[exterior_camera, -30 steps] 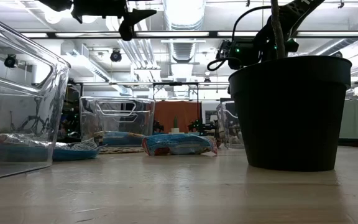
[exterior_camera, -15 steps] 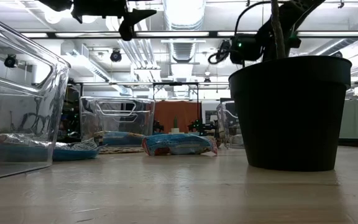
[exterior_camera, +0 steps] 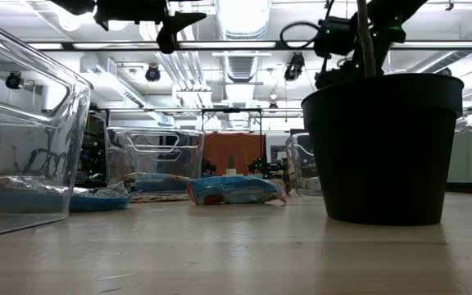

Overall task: Pick and place Granola Bars by type
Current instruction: Put the red granola bar into the top right transparent bin

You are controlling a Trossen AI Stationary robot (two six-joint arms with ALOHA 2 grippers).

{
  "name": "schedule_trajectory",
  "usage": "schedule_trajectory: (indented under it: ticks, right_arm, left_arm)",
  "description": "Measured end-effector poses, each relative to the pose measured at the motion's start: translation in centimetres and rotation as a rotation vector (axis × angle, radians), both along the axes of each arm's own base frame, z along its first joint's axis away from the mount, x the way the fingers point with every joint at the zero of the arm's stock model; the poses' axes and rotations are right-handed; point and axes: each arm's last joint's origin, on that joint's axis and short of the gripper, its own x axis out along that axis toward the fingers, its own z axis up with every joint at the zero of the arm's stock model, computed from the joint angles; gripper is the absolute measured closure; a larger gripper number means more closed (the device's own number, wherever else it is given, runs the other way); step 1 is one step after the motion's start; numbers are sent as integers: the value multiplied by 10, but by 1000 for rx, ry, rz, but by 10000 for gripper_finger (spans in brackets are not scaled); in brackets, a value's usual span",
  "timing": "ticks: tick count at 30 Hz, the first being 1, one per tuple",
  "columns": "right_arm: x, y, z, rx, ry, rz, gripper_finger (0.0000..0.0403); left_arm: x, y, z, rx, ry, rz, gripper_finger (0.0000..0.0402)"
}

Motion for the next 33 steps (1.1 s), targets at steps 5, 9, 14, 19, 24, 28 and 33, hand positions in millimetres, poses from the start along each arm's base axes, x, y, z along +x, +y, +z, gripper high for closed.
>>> schedule_trajectory:
  ticks: [5,9,14,19,24,28,33]
  right_arm:
    - [5,-8,20,-171,28,303,248]
    - [12,-11,41,-314,36,505,239]
    - [24,-16,66,-394,-7,630,216]
    - [41,-22,73,-385,-49,742,174]
    - [59,-22,57,-277,-72,829,149]
    - [72,-16,45,-245,-55,873,145]
    - [87,6,28,-216,-22,983,149]
  left_arm:
    - [0,0,0,0,0,0,244]
    - [0,0,0,0,0,0,244]
    - [0,0,0,0,0,0,244]
    - [0,0,0,0,0,0,244]
    - [0,0,0,0,0,0,244]
    - [0,0,0,0,0,0,244]
    - [0,0,0,0,0,0,244]
